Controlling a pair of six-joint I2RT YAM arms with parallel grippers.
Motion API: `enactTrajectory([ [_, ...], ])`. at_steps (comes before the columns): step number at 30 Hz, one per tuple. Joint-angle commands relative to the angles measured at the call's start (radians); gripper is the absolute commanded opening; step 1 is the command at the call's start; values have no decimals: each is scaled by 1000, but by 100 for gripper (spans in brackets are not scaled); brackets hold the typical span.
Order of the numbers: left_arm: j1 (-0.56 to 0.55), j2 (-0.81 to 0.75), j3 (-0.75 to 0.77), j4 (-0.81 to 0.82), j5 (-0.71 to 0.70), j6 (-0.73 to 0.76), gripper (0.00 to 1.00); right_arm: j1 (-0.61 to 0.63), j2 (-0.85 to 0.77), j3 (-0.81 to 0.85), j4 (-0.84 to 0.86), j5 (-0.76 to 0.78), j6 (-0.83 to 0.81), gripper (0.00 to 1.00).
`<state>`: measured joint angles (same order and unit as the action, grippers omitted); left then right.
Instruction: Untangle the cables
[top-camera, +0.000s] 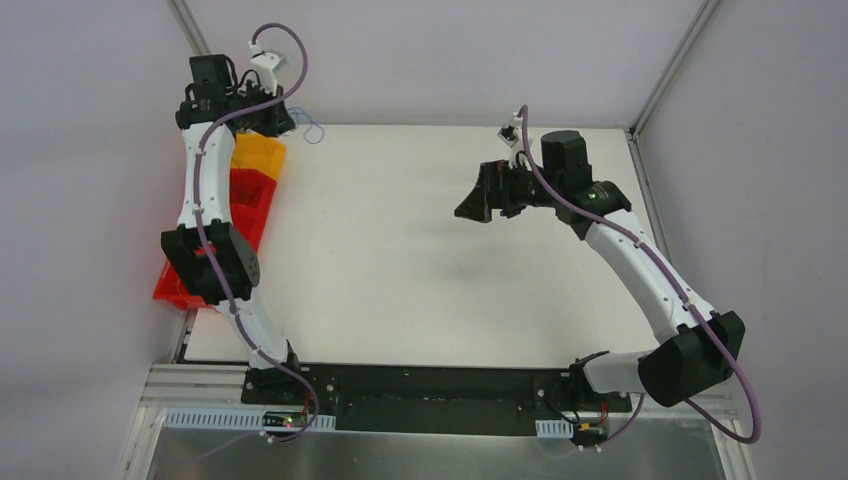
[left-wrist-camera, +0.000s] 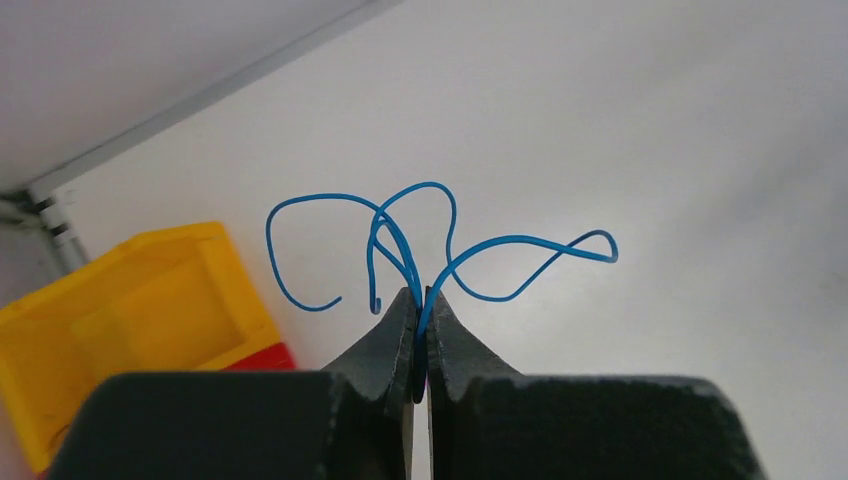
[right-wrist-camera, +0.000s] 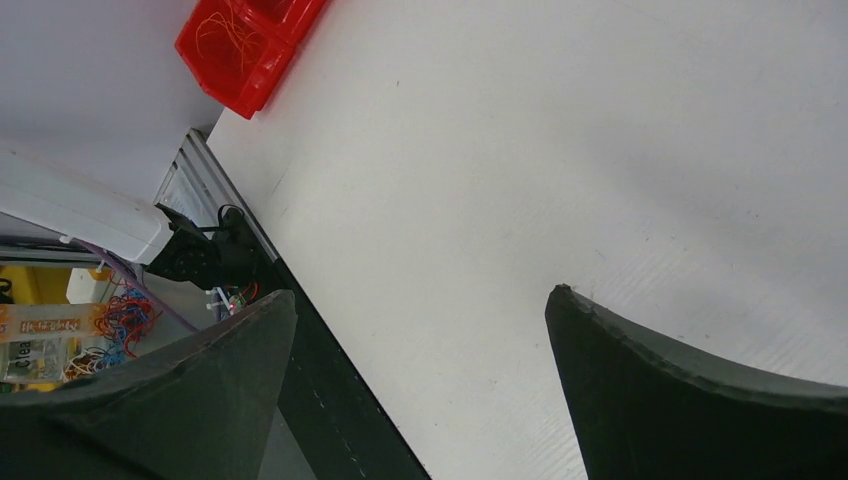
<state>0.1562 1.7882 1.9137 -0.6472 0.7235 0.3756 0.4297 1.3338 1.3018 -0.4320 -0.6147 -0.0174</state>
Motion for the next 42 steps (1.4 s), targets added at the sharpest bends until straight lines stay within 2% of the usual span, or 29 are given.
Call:
enactTrajectory([
  [1,84,208,198,-83,-223,171,0,-6,3,23,-12,23,15,99],
  [6,156,412,407,-86,-286,220,0,-12,1,5,-20,35,4,99],
  [13,187,611,590,-21,-322,278,0,-13,15,-5,-32,36,-7,99],
  [20,200,654,550,-1,-427,446,0,-18,22,3,-43,47,-22,99],
  [22,208,651,538,4,-445,463,13,-19,24,3,-45,47,-24,99],
  [32,217,502,406,3,-431,471,44,-24,21,5,-43,44,-31,99],
  [34,215,460,409,2,-417,423,54,-26,18,6,-43,45,-34,99],
  [36,205,398,411,1,-408,360,76,-32,15,8,-42,48,-33,99],
  [38,166,347,412,-14,-470,313,96,-45,15,10,-40,54,-29,99],
  [39,137,325,412,-33,-525,321,99,-53,15,12,-38,60,-25,99],
  [42,-4,263,404,-135,-729,401,99,-103,13,15,-26,77,0,99],
])
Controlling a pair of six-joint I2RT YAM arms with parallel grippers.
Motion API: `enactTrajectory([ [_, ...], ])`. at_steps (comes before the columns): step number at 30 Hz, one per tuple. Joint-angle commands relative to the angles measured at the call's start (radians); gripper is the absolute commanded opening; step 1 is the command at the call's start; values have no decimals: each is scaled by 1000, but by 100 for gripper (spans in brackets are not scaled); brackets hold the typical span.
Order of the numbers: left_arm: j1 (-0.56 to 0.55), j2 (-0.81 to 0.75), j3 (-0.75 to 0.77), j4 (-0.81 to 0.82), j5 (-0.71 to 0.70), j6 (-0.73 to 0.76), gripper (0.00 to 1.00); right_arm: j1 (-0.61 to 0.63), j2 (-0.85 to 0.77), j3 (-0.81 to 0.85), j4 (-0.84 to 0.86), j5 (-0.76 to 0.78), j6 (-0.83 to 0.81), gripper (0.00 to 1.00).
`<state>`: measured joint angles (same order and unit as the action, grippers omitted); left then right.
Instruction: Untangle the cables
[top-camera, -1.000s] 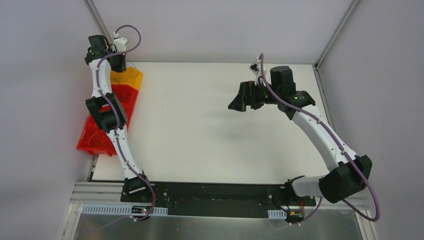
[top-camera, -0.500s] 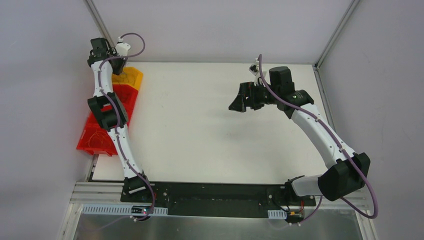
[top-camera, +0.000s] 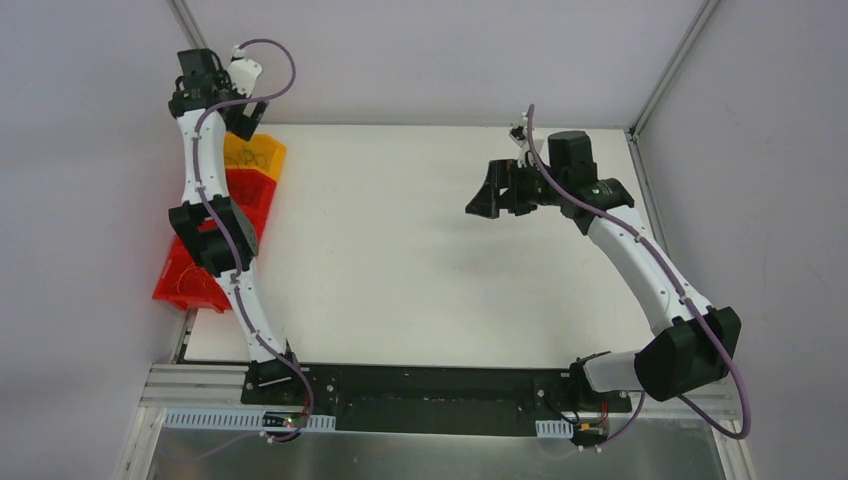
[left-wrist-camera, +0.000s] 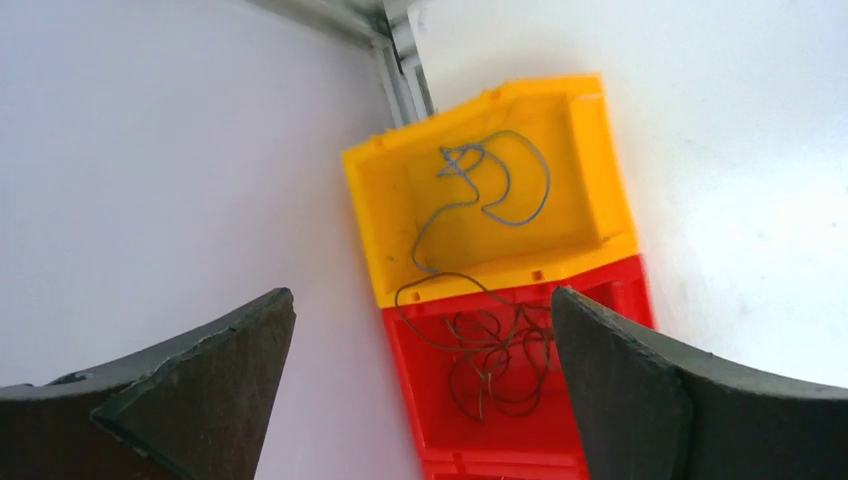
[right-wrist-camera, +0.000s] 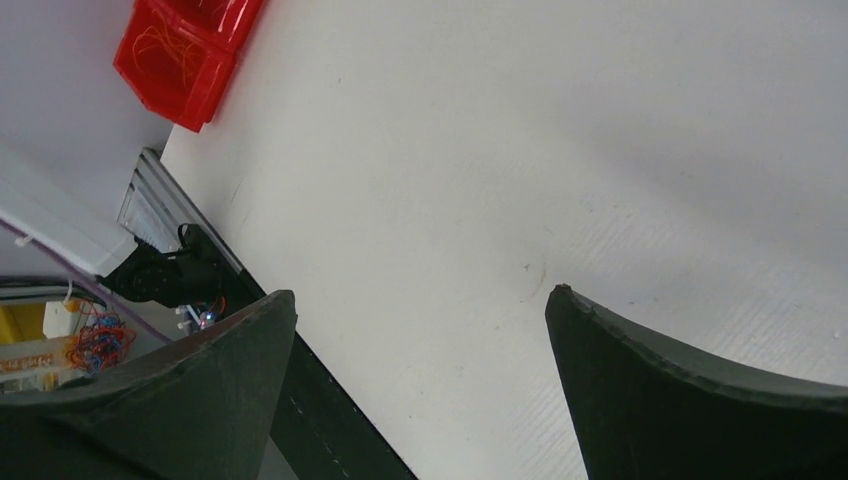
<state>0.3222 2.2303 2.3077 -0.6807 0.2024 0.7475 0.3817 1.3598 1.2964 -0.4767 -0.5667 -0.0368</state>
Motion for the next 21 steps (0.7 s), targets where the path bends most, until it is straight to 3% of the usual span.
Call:
enactTrajectory([
  [1,-212,-202,10,-152,-238,19,99,-77,-16,22,19,34,29,99],
  [4,-313,-266,12,-326,-207,-59,99,-148,-34,10,11,60,35,99],
  [9,-468,-326,-24,-522,-90,-402,99,-226,-93,-57,-20,173,25,99],
  [13,-512,-387,-169,-544,19,-727,99,-247,-149,-140,-55,273,-2,99],
  [16,-512,-460,-368,-479,39,-843,99,-256,-205,-234,-63,319,-12,100],
  [21,-512,-557,-618,-351,-65,-872,99,-274,-288,-371,-52,332,12,99],
])
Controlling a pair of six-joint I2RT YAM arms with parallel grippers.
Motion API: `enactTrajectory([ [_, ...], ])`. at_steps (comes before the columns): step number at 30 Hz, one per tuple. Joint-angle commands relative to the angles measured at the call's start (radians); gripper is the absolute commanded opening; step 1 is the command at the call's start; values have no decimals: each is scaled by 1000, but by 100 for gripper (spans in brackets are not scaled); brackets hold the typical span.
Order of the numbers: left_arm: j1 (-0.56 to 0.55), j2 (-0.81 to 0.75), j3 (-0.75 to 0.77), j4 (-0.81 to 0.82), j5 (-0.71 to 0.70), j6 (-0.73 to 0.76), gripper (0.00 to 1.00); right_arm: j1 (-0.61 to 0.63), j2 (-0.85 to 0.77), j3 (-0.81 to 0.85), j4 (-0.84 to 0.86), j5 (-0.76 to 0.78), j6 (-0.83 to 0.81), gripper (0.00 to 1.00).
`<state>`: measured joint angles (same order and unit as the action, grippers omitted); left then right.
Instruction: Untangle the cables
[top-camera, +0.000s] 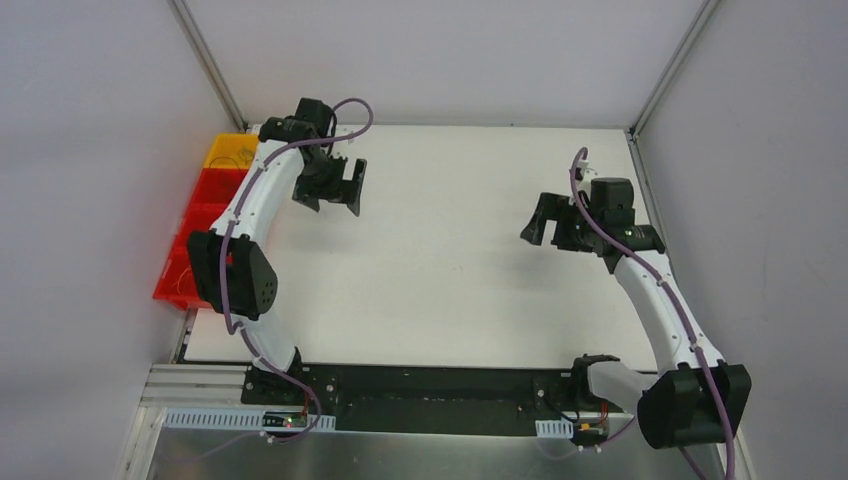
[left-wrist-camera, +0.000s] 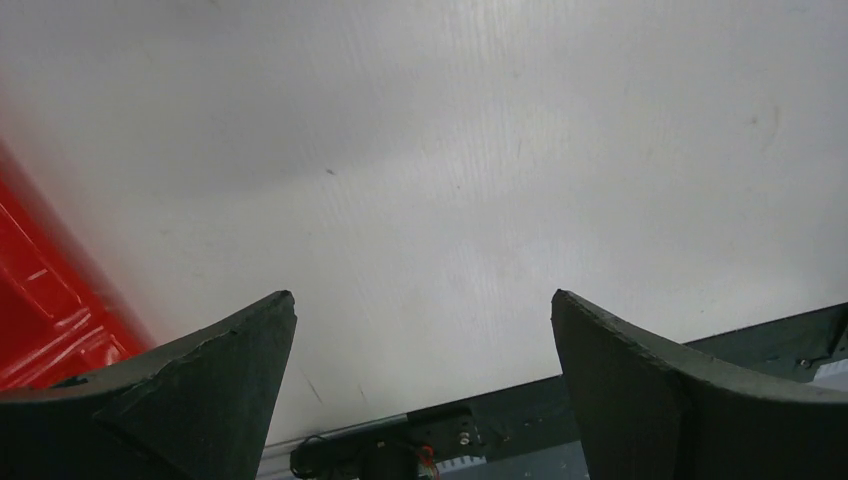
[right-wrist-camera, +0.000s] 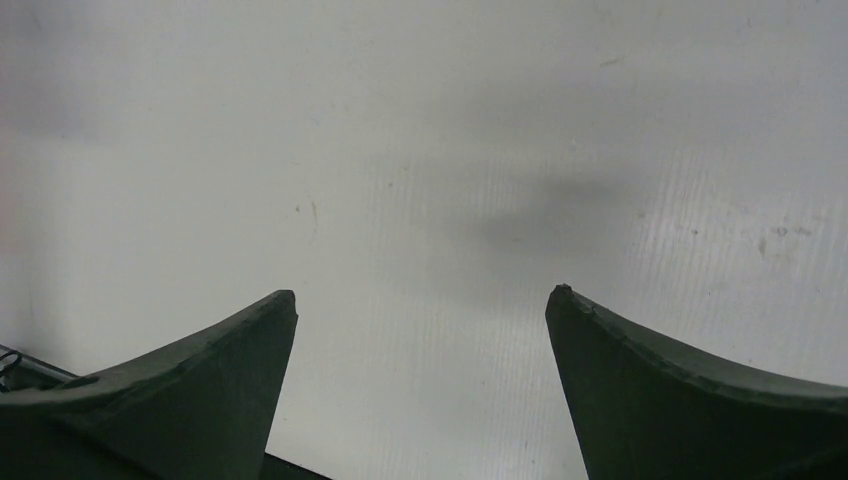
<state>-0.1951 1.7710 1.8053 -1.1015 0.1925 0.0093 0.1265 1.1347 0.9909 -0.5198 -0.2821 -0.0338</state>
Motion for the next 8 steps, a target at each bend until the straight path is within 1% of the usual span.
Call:
enactTrajectory([
  [1,5,-108,-145,81,-57,-134,99,-24,-76,-83,-8,45,17,99],
  [4,5,-128,-202,99,-68,-142,100,-42,-97,-115,-6,26,31,99],
  [7,5,-152,-223,104,-69,-126,100,-52,-102,-113,-1,9,32,99],
  [8,5,-160,-224,104,-59,-123,100,-54,-101,-107,-1,3,58,99],
])
